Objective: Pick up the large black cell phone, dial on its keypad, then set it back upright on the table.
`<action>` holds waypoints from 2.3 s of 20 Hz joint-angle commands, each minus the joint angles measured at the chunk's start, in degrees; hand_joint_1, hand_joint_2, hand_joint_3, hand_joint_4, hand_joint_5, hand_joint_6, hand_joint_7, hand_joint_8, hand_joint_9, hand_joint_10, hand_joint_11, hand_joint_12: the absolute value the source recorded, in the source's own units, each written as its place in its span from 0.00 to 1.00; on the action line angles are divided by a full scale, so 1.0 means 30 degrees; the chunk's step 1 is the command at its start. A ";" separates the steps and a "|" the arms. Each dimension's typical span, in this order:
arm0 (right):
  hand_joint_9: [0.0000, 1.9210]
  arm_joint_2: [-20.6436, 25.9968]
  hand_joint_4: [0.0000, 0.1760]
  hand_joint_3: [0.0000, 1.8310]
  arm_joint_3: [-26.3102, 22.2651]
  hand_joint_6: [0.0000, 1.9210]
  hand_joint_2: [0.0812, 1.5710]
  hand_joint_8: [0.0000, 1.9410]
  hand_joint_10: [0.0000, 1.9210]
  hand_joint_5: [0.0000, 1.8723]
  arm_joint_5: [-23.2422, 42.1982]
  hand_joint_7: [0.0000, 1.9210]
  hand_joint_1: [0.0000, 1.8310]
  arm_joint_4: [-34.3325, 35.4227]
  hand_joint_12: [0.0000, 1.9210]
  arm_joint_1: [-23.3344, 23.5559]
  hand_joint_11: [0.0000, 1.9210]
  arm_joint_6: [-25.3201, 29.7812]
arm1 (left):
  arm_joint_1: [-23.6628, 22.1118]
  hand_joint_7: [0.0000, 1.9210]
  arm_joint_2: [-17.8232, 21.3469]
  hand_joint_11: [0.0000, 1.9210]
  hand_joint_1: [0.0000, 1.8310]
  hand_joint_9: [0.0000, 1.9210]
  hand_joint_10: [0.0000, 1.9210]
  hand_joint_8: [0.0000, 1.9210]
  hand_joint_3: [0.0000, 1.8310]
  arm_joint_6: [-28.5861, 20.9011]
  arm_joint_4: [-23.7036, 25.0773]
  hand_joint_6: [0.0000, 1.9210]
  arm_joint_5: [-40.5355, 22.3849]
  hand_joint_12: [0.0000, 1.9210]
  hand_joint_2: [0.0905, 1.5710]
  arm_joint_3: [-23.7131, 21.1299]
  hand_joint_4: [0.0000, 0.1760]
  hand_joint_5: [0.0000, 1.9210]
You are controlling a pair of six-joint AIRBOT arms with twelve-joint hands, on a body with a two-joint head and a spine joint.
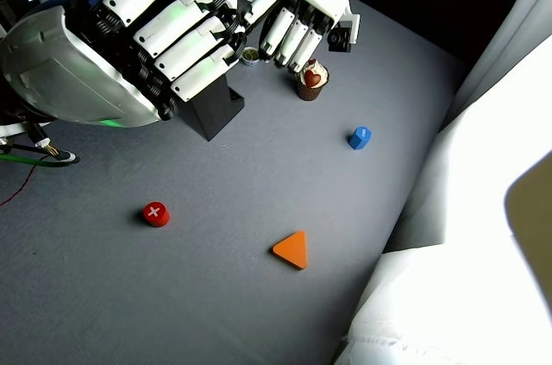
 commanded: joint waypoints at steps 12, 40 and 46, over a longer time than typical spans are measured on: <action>0.41 -0.0041 0.00 0.00 0.0025 0.51 0.73 0.63 0.77 0.47 0.2491 0.44 0.74 -0.0578 0.78 0.0134 0.36 0.0410 | 0.0006 0.36 0.0051 0.57 0.72 0.52 1.00 0.83 0.26 0.0163 -0.2653 0.00 -0.1113 1.00 0.64 -0.0438 0.78 0.06; 0.41 -0.0081 0.00 0.00 0.0004 0.52 0.73 0.63 0.76 0.47 0.2491 0.44 0.74 -0.0655 0.76 0.0195 0.33 0.0338 | -0.0097 0.36 0.0013 0.57 0.72 0.54 1.00 0.87 0.36 -0.0099 -0.2856 0.00 -0.1117 1.00 0.59 -0.0660 0.71 0.06; 0.42 -0.0085 0.00 0.00 0.0516 0.49 0.72 0.61 0.74 0.50 0.3047 0.45 0.75 -0.1010 0.76 -0.0158 0.35 0.0338 | 0.0577 0.37 0.1178 0.59 0.73 0.54 1.00 0.87 0.36 -0.0744 -0.3431 0.00 -0.2347 1.00 0.58 0.0136 0.72 0.06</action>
